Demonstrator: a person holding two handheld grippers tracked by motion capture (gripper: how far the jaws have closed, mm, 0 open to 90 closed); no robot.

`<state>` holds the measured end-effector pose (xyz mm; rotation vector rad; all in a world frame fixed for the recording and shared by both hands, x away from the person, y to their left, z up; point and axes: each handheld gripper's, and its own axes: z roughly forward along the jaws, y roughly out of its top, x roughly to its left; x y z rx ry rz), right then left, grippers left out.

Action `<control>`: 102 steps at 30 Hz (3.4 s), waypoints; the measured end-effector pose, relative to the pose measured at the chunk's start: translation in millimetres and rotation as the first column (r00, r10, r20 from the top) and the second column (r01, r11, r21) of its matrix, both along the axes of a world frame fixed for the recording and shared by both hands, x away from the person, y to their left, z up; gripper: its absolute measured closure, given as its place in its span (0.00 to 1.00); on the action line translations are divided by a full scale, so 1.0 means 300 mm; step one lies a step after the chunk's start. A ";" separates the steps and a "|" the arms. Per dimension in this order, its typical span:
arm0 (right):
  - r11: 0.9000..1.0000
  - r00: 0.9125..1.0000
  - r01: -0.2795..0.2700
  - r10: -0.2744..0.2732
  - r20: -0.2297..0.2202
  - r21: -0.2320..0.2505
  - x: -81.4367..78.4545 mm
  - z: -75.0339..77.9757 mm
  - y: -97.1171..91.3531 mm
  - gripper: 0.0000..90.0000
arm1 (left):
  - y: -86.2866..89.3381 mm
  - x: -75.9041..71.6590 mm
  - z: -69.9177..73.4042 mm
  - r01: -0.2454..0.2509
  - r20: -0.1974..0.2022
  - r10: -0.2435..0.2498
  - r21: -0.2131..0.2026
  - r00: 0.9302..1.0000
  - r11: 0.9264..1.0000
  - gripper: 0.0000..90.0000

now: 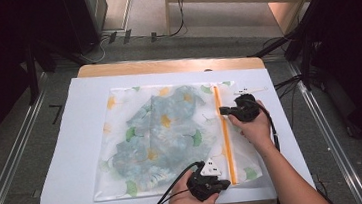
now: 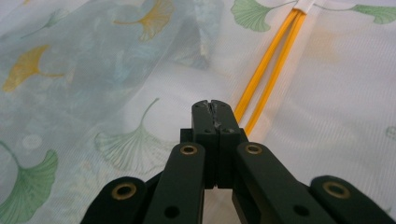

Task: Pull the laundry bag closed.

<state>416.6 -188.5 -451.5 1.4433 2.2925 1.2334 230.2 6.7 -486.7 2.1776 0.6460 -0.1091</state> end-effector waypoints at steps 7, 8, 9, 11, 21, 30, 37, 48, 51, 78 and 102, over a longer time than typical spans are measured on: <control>1.000 1.000 0.000 0.000 -0.004 -0.011 0.070 0.010 0.009 1.00 | 0.001 0.006 0.000 0.002 -0.017 -0.002 -0.001 1.000 1.000 1.00; 1.000 1.000 0.000 0.000 -0.003 -0.012 0.082 0.011 0.011 1.00 | 0.001 0.006 0.000 0.001 -0.020 -0.001 -0.003 1.000 1.000 1.00; 1.000 1.000 0.001 -0.001 -0.009 -0.013 0.088 0.011 0.013 1.00 | 0.001 0.005 0.001 0.002 -0.016 -0.002 0.002 1.000 1.000 1.00; 1.000 1.000 0.009 -0.009 -0.012 -0.013 0.110 0.006 0.015 1.00 | 0.001 0.005 0.001 0.001 -0.015 -0.001 0.003 1.000 1.000 1.00; 0.995 0.995 0.078 -0.075 -0.064 0.055 0.215 -0.025 -0.010 1.00 | 0.000 0.006 0.000 0.005 -0.021 -0.005 -0.001 1.000 1.000 1.00; 0.995 0.983 0.076 -0.063 -0.173 0.070 0.158 -0.046 -0.012 1.00 | 0.001 0.003 0.000 0.010 -0.004 -0.010 0.003 1.000 1.000 1.00; 0.994 0.971 0.102 -0.093 -0.219 0.029 0.122 -0.067 0.009 0.86 | 0.001 0.002 0.001 0.010 -0.003 -0.010 0.006 1.000 1.000 1.00; 0.993 0.983 0.076 -0.090 -0.158 -0.090 0.110 -0.048 0.054 1.00 | 0.001 0.004 0.002 0.012 -0.007 -0.012 0.010 1.000 1.000 1.00; 0.994 0.985 0.064 -0.078 -0.154 -0.093 0.109 -0.052 0.058 1.00 | 0.001 0.004 0.002 0.012 -0.008 -0.012 0.009 1.000 1.000 1.00; 0.992 0.991 0.116 -0.120 -0.065 -0.055 0.336 0.002 0.054 1.00 | 0.002 0.012 0.000 0.009 -0.033 -0.009 0.000 0.999 1.000 1.00; 0.994 0.994 0.105 -0.105 -0.006 -0.006 0.212 -0.013 0.081 0.51 | 0.027 0.015 0.011 -0.010 -0.021 0.009 -0.041 1.000 0.999 0.66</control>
